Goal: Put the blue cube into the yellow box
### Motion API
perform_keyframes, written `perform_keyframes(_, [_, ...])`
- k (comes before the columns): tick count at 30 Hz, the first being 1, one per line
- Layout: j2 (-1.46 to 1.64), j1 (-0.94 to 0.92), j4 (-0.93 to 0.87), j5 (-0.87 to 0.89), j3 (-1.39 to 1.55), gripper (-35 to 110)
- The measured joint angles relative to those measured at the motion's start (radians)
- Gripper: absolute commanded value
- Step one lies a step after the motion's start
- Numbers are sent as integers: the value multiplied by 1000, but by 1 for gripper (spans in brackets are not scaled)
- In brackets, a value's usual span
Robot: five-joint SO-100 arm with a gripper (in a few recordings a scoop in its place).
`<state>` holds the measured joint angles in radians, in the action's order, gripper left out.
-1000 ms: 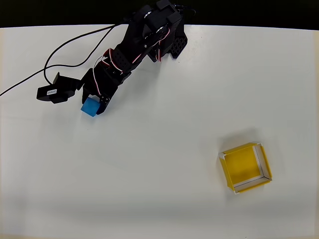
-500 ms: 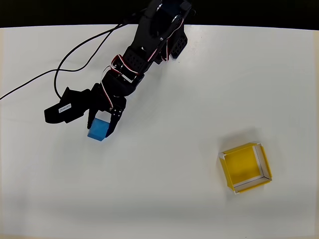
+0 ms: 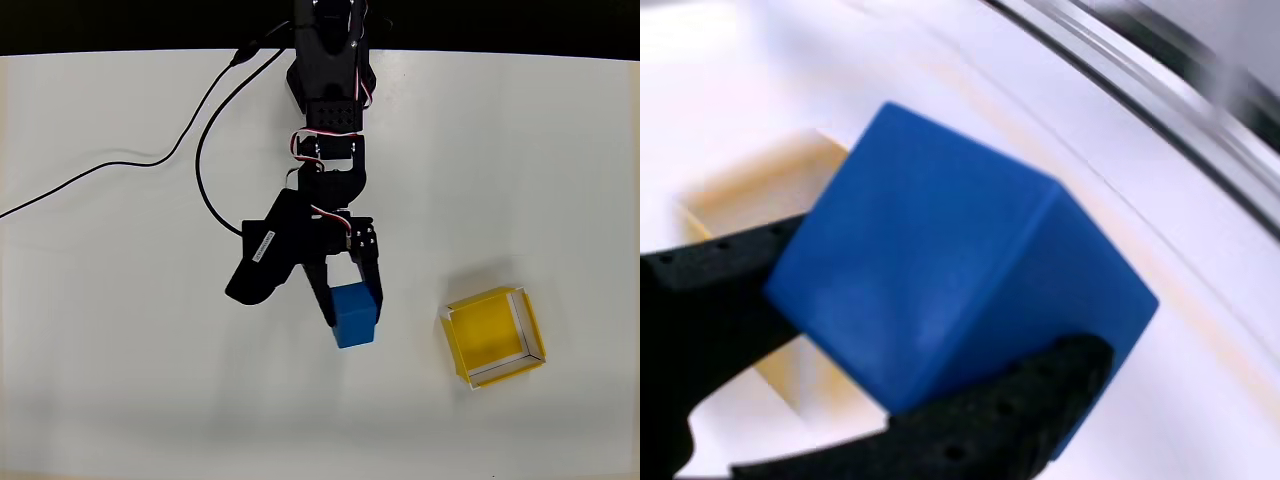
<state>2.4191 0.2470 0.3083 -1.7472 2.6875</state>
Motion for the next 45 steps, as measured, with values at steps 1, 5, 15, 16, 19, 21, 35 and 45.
perform_keyframes(1, [0,58,28,0,2,20])
perform_keyframes(5, [-21,172,118,0,2,20])
perform_keyframes(15, [-318,341,293,35,-107,21])
perform_keyframes(16, [-359,347,299,35,-137,21])
perform_keyframes(19, [-485,362,307,49,-233,21])
perform_keyframes(21, [-563,351,307,67,-293,21])
perform_keyframes(35, [-904,357,210,219,-552,21])
perform_keyframes(45, [-1011,388,178,307,-560,22])
